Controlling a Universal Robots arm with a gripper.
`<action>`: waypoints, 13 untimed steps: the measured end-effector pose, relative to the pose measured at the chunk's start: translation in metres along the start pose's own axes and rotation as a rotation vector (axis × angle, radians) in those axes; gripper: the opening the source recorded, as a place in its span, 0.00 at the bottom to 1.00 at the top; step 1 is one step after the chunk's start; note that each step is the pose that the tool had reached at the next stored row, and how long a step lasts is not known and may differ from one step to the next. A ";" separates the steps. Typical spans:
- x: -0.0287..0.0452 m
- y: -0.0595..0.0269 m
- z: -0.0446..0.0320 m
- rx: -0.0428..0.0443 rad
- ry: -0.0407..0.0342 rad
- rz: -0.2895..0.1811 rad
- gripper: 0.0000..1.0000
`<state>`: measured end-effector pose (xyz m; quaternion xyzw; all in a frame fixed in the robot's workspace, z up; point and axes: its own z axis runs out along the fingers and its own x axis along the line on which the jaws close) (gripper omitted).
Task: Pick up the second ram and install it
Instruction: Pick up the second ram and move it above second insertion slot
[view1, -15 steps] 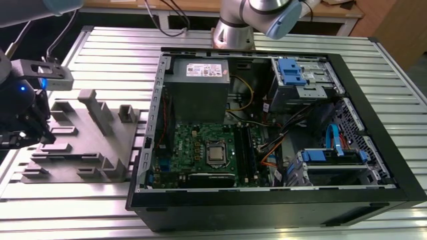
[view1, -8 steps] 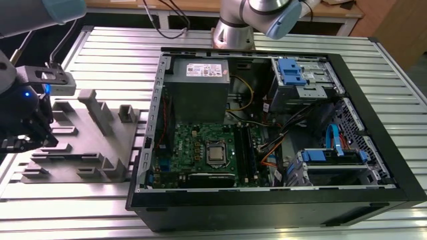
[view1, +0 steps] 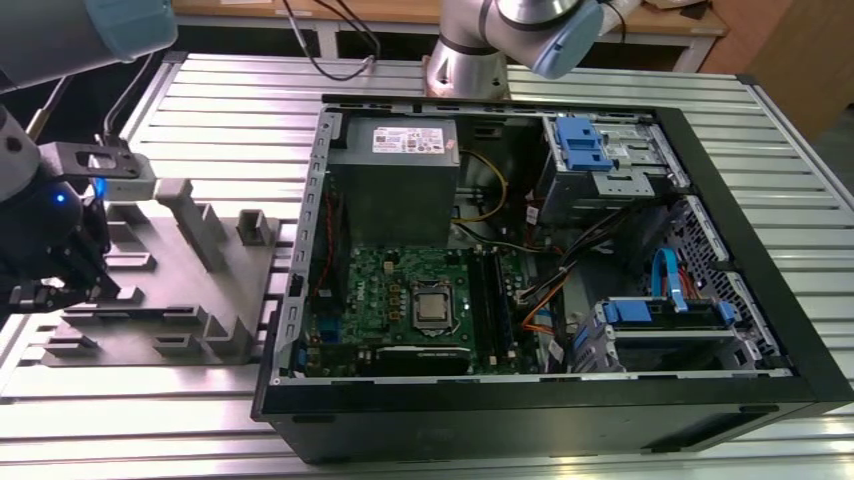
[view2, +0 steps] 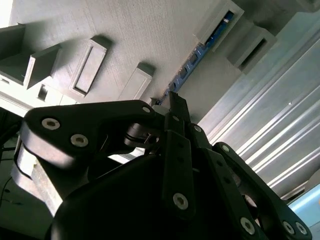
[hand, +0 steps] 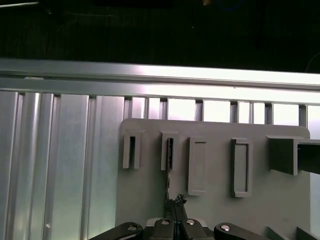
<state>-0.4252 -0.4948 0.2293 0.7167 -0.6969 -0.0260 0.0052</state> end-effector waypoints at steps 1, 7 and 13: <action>0.0005 -0.0001 0.0008 0.0001 -0.0001 0.000 0.07; 0.0024 -0.0002 0.0052 0.0001 -0.0001 0.001 0.07; 0.0027 -0.0002 0.0062 0.0001 0.0000 0.001 0.07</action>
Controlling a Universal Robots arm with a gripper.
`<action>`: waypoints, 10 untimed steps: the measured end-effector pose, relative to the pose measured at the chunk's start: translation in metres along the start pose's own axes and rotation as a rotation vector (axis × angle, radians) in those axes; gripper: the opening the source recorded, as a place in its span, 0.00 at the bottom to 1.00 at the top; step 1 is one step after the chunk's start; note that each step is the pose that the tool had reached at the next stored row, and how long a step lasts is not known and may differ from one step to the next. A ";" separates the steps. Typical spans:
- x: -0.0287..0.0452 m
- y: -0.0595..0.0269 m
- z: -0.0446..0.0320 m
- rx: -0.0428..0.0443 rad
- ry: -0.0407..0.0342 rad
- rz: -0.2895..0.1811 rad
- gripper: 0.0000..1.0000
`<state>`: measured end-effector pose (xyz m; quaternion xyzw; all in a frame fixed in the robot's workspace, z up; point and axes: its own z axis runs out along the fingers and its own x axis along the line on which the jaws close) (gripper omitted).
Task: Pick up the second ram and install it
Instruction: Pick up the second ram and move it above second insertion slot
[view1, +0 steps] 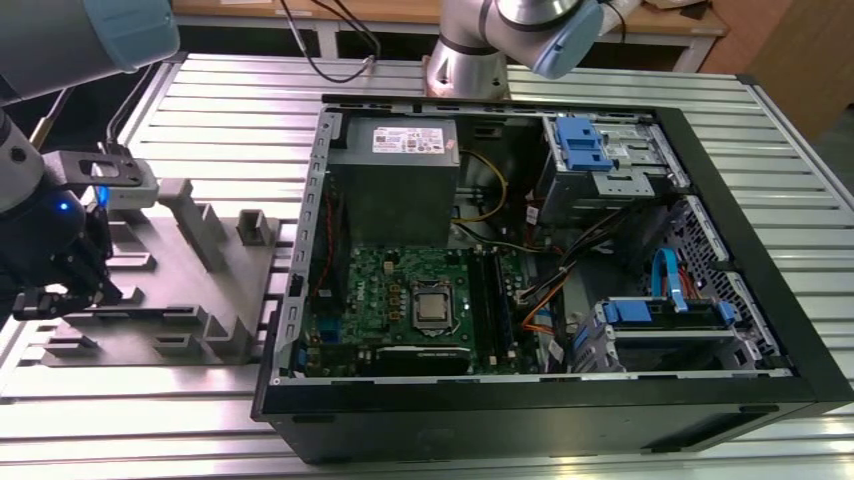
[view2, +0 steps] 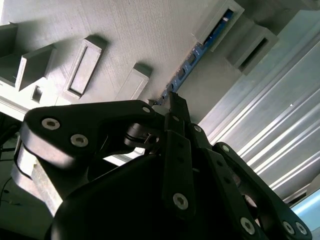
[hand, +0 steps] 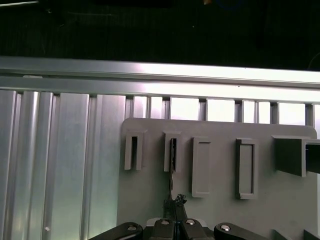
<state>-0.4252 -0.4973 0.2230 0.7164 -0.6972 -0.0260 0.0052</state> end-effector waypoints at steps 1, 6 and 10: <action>0.0000 0.0000 0.0000 0.0001 0.0000 0.000 0.07; 0.0000 0.0000 0.0001 0.0002 0.0000 0.000 0.20; 0.0001 0.0000 0.0001 0.0001 0.0001 0.000 0.33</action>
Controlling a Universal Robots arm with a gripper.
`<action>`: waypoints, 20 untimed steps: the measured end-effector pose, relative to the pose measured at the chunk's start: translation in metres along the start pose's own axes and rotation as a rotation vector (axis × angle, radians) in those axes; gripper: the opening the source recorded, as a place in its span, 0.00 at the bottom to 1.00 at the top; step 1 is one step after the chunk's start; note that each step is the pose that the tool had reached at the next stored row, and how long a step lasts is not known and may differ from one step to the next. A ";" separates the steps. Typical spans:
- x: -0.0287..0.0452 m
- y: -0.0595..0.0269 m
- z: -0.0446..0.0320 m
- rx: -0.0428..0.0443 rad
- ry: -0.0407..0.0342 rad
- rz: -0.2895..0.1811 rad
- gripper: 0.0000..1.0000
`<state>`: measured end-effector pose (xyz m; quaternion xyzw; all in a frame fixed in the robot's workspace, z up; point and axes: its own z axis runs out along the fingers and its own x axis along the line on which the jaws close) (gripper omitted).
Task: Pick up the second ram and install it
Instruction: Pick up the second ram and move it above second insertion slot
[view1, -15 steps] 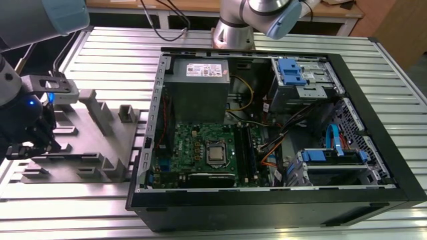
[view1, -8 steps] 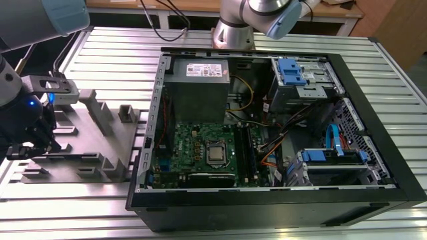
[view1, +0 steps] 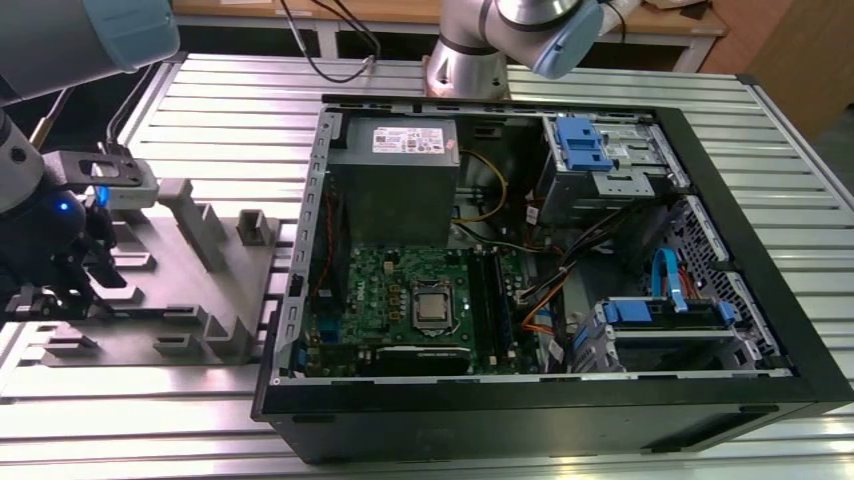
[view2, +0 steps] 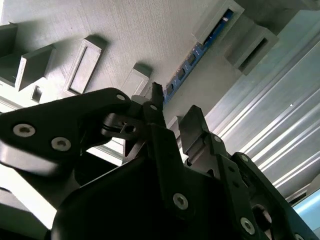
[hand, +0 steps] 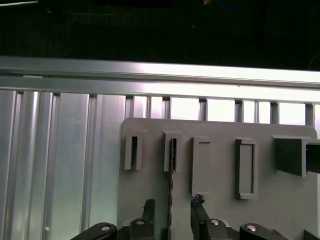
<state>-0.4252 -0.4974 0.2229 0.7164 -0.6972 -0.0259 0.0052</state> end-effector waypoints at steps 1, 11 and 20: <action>0.0000 0.0000 0.0000 0.0000 0.0000 0.000 0.39; 0.0005 -0.0007 0.0169 0.0000 0.0000 0.000 0.39; 0.0007 -0.0011 0.0245 0.0000 0.0004 0.000 0.39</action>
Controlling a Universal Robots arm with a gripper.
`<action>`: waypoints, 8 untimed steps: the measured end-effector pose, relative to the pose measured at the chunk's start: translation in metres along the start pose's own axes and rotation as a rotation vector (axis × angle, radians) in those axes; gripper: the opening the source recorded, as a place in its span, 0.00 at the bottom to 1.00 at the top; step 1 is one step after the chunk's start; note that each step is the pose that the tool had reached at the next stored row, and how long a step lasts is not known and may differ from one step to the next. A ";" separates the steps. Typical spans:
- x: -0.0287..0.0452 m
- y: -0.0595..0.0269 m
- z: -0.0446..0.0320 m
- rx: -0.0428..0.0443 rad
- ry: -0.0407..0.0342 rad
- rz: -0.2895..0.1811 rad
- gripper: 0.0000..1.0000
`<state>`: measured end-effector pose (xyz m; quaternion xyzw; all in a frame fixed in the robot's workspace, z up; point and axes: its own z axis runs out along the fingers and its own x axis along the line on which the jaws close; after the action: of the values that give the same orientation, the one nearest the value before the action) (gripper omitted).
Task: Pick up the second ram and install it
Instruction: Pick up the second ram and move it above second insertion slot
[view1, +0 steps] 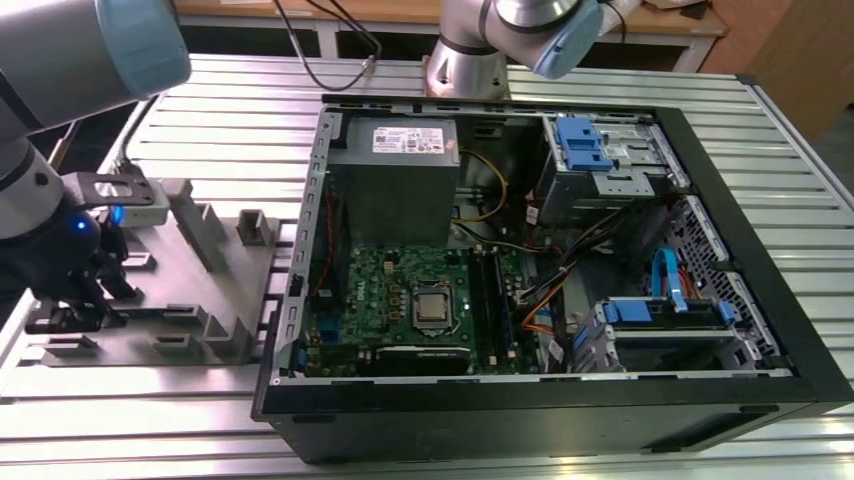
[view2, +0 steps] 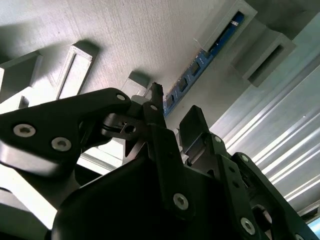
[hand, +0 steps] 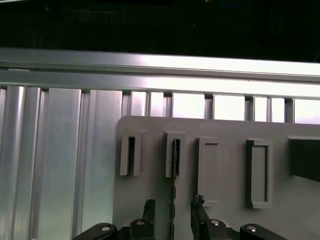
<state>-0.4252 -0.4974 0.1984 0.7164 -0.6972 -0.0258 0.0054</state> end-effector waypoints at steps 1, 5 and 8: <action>0.0001 0.0000 0.0015 -0.0001 0.0000 0.000 0.39; 0.0001 -0.0001 0.0030 -0.0002 0.0002 0.000 0.39; 0.0001 -0.0001 0.0031 -0.0001 0.0003 0.000 0.39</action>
<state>-0.4252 -0.4974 0.1953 0.7164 -0.6972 -0.0257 0.0055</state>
